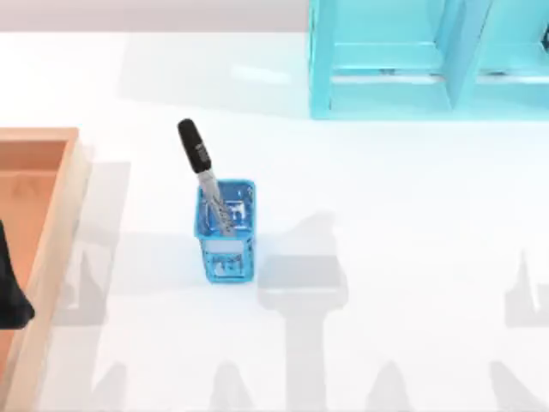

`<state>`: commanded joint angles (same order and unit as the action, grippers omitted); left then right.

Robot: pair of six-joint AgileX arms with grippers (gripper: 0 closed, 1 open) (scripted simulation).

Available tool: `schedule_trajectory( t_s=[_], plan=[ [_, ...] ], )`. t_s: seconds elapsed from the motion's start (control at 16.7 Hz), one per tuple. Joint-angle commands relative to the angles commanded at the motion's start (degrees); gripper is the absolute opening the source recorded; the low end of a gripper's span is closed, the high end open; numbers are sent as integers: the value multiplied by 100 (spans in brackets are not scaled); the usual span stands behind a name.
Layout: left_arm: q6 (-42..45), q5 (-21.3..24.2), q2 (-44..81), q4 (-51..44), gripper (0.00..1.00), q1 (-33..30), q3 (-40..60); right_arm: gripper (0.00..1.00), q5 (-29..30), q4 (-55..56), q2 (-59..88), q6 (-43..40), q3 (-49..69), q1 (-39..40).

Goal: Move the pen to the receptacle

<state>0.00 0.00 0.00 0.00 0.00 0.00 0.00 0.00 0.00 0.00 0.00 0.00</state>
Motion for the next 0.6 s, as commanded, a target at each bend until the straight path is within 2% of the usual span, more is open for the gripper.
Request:
schedule_trajectory(
  t_s=[0.3,0.6],
  plan=[
    [-173,103,378,371,100,-102,59,100,0,0,0,0,0,0],
    [-779,478,2214,1907,100,-478,240,100,0,0,0,0,0,0]
  ],
)
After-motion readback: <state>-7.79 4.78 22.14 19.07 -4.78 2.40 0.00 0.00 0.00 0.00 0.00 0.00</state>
